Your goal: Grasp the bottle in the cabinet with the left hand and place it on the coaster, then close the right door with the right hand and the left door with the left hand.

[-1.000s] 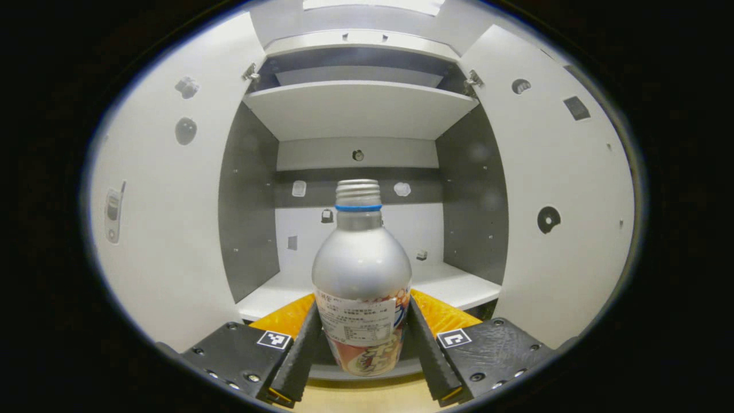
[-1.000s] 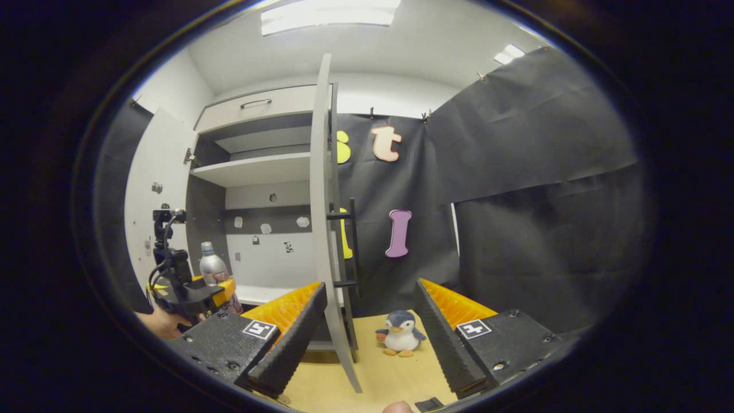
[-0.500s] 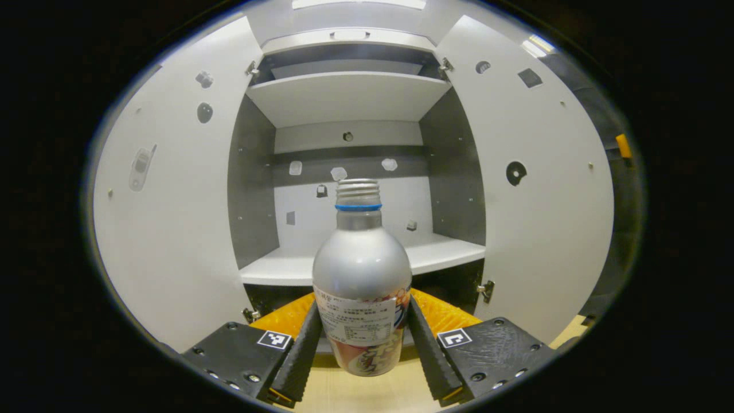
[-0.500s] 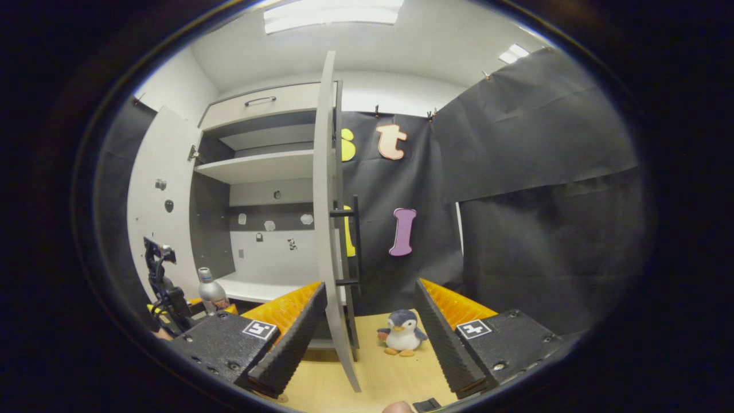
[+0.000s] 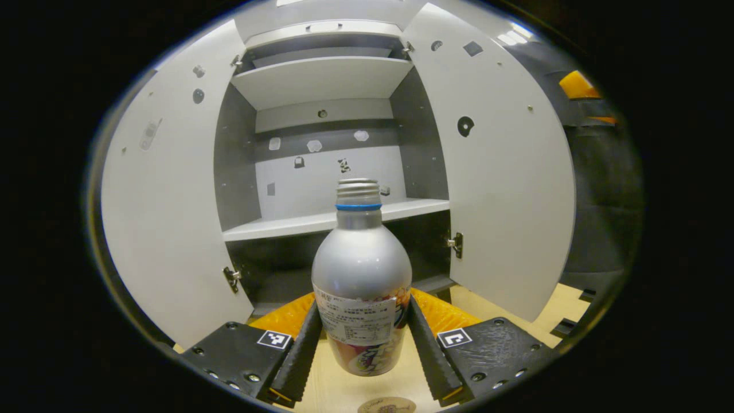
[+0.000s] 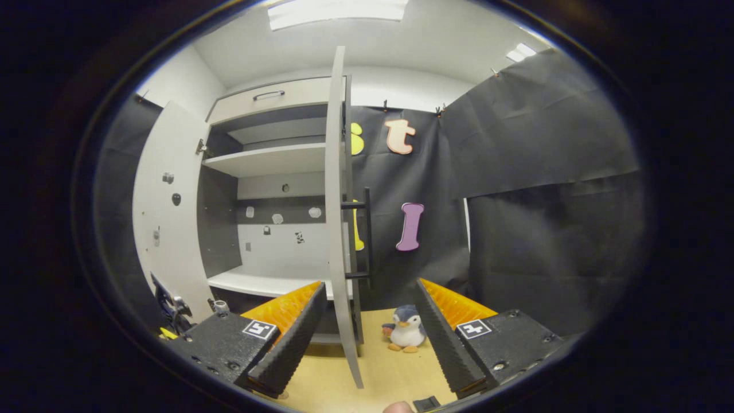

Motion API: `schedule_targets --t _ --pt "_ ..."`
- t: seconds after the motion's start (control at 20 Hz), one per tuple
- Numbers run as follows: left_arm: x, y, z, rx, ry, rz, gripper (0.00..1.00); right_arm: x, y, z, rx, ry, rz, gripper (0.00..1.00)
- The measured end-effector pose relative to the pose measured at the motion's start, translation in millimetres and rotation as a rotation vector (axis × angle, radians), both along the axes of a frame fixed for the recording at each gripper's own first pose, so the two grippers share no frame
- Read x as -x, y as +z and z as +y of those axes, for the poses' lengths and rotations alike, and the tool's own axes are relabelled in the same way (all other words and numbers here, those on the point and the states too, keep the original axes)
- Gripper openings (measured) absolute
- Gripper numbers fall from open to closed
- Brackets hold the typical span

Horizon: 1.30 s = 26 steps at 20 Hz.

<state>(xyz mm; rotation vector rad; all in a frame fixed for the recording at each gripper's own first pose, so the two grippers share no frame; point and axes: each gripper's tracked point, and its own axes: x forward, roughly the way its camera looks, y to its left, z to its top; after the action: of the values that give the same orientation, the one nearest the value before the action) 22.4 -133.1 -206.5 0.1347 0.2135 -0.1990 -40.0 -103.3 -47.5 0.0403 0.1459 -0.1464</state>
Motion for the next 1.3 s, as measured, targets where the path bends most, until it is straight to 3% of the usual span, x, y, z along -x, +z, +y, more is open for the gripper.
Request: schedule_targets --t 0.15,0.2,0.25,0.55,0.65,0.7,0.8,0.85,1.3 --pt "9.3 -14.5 2.0 -0.01 0.005 0.016 0.77 2.2 -2.4 0.4 -0.004 -0.004 0.009 1.0" --pt "12.0 -20.5 2.1 -0.011 0.002 0.022 0.73 2.1 -3.3 0.5 0.0 -0.005 0.012 1.0" --pt "15.9 -28.2 2.5 -0.016 0.003 0.034 0.77 3.2 -5.3 -2.0 0.007 -0.013 0.017 1.0" --pt "38.9 -71.5 0.2 -0.04 -0.016 0.097 0.77 6.8 -10.4 -5.2 0.013 -0.031 0.046 0.99" --pt "45.1 -90.8 -0.1 -0.063 -0.026 0.131 0.82 5.9 -11.8 -4.0 0.03 -0.031 0.055 1.0" --pt "49.0 -98.1 0.3 -0.06 -0.025 0.145 0.78 5.8 -12.1 -3.1 0.038 -0.03 0.057 0.99" --pt "56.2 -110.8 4.3 -0.054 -0.007 0.176 0.82 6.1 -12.6 -4.5 0.047 -0.043 0.058 0.99" --pt "62.1 -118.7 3.9 -0.048 -0.004 0.195 0.78 6.2 -14.5 -4.1 0.043 -0.044 0.061 0.99" --pt "73.5 -160.0 9.0 -0.023 -0.001 0.3 0.78 6.3 -28.8 5.3 0.038 -0.045 0.107 0.99"
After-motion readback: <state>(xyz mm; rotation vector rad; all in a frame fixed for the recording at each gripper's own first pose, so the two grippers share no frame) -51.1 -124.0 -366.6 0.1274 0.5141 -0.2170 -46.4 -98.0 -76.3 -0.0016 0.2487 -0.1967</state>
